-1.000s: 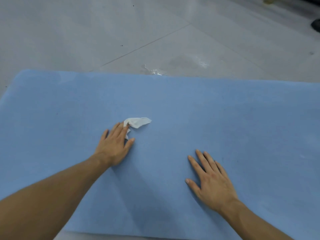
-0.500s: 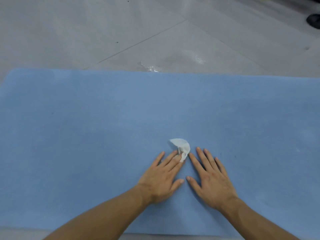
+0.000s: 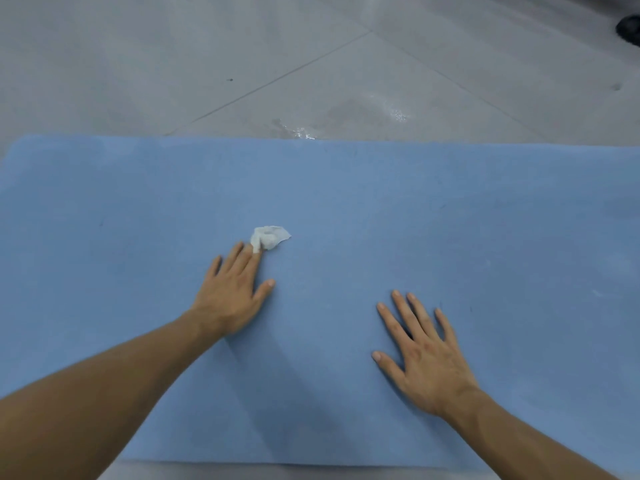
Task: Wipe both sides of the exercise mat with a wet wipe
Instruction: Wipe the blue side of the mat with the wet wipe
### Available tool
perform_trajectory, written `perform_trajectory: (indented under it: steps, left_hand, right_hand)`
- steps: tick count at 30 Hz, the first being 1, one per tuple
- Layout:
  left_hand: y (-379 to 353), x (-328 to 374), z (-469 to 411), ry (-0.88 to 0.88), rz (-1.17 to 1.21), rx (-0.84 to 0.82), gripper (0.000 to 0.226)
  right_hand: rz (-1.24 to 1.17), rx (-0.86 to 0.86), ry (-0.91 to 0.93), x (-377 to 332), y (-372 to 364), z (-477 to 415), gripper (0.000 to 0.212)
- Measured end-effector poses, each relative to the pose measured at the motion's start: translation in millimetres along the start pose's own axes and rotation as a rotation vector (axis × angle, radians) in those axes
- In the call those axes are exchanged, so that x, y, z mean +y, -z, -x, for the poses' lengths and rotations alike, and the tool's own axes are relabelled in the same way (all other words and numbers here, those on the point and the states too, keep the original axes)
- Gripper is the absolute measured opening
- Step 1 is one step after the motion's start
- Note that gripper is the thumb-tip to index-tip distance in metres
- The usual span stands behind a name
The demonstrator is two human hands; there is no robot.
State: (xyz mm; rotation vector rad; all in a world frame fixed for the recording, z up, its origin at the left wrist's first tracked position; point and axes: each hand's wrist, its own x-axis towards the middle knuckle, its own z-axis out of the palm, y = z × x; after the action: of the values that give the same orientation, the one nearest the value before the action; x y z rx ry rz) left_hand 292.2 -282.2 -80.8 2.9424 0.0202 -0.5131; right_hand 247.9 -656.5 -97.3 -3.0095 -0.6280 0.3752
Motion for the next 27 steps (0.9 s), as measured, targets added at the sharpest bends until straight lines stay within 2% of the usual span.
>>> perform_trajectory:
  steps: [5,8,11,12,14,17,20,24,27]
  left_hand:
    - [-40.3,51.4,31.7,-0.331,-0.112,0.042,0.080]
    - [-40.7,64.5,37.3,-0.345,-0.106,-0.010,0.077]
    - [-28.6,49.2,27.7,-0.387,-0.145,0.031,0.074]
    - [-23.5,40.2,21.9,-0.345,-0.127,0.048,0.077]
    - [-9.7,17.0,5.8,-0.128,-0.014,0.069,0.087]
    - [12.6,-30.5,-9.4,0.191,0.025,0.102,0.076]
    - [22.1,-65.6,-0.7,0.241,-0.040,0.017,0.081]
    - [2.9,-33.0,18.9,-0.014,0.025,0.016,0.103]
    - [-25.4,29.6,36.0,-0.343,0.010,0.077,0.088]
  right_hand:
    - [0.016,0.003,0.005,1.7,-1.4,-1.0,0.077]
    - [0.010,0.009,0.004,1.2,-2.1,-2.1,0.077]
    - [-0.007,0.012,0.002,2.1,-2.8,-1.7,0.077]
    - [-0.014,0.003,0.003,2.4,-3.0,-1.5,0.077]
    - [-0.026,-0.009,0.007,3.2,-3.3,-1.4,0.077]
    - [-0.028,-0.005,0.005,3.1,-3.4,-2.6,0.077]
    - [-0.028,0.003,0.001,3.2,-4.9,-2.1,0.077]
    - [-0.018,0.025,0.003,3.8,-8.3,-1.9,0.077]
    - [-0.009,0.031,0.003,3.9,-9.9,-2.6,0.077]
